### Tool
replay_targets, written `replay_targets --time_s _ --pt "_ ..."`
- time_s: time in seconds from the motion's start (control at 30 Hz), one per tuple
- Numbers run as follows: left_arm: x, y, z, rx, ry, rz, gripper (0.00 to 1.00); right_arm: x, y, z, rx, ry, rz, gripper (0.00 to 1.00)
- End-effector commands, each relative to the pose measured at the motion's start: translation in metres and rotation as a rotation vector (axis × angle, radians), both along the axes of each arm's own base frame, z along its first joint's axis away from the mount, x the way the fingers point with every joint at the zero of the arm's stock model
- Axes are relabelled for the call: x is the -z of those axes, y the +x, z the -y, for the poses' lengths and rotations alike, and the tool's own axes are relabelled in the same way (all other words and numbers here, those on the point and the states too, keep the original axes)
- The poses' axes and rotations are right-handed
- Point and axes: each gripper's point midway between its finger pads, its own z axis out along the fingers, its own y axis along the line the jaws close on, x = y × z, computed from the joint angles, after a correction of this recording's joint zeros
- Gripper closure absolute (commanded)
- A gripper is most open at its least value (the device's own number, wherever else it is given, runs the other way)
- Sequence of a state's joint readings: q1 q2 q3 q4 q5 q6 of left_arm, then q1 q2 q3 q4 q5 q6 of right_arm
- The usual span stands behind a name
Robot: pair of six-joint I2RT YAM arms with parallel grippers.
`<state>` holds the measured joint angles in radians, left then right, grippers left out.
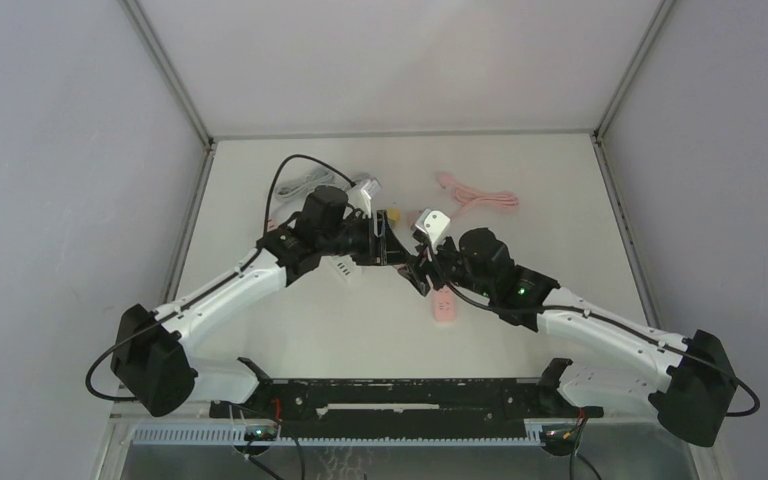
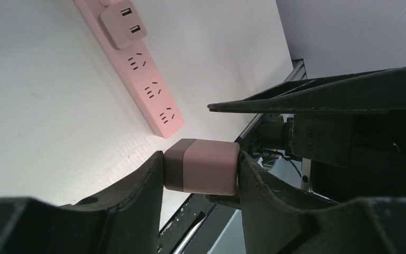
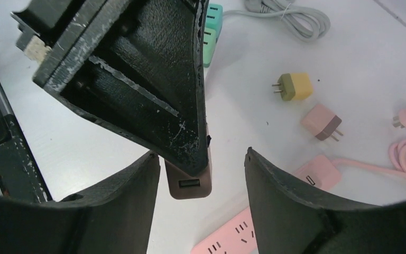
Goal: Insert the plug
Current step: Pick up the plug from the center of the board.
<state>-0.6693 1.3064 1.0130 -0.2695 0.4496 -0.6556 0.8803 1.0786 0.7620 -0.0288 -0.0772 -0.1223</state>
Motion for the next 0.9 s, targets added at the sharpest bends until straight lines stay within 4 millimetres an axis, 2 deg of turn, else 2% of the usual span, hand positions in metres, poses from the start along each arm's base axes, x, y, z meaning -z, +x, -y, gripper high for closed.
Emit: replay_targets --time_s 0.0,0.23,0.53,0.7,0.8,0.87 --pt "-0.018 -0.009 0.003 0.036 -0.063 0.031 0.78 -0.02 0.002 -0.004 -0.013 0.006 0.058 0.36" --pt "-0.021 -0.01 0.007 0.031 -0.083 -0.003 0.78 -0.014 0.0 -0.005 -0.026 -0.022 0.051 0.53" --pt "-0.015 -0.019 0.015 0.086 -0.092 -0.047 0.78 -0.018 -0.003 -0.009 -0.052 -0.01 0.064 0.54" --pt "-0.015 -0.019 0.015 0.085 -0.089 -0.042 0.78 -0.021 -0.006 -0.007 -0.058 -0.005 0.068 0.61" --pt "-0.009 -0.016 0.014 0.071 -0.067 -0.049 0.76 -0.023 -0.009 -0.007 -0.069 0.003 0.063 0.69" --pt "-0.005 -0.014 0.013 0.058 -0.058 -0.057 0.7 -0.025 -0.012 -0.006 -0.072 0.008 0.062 0.78"
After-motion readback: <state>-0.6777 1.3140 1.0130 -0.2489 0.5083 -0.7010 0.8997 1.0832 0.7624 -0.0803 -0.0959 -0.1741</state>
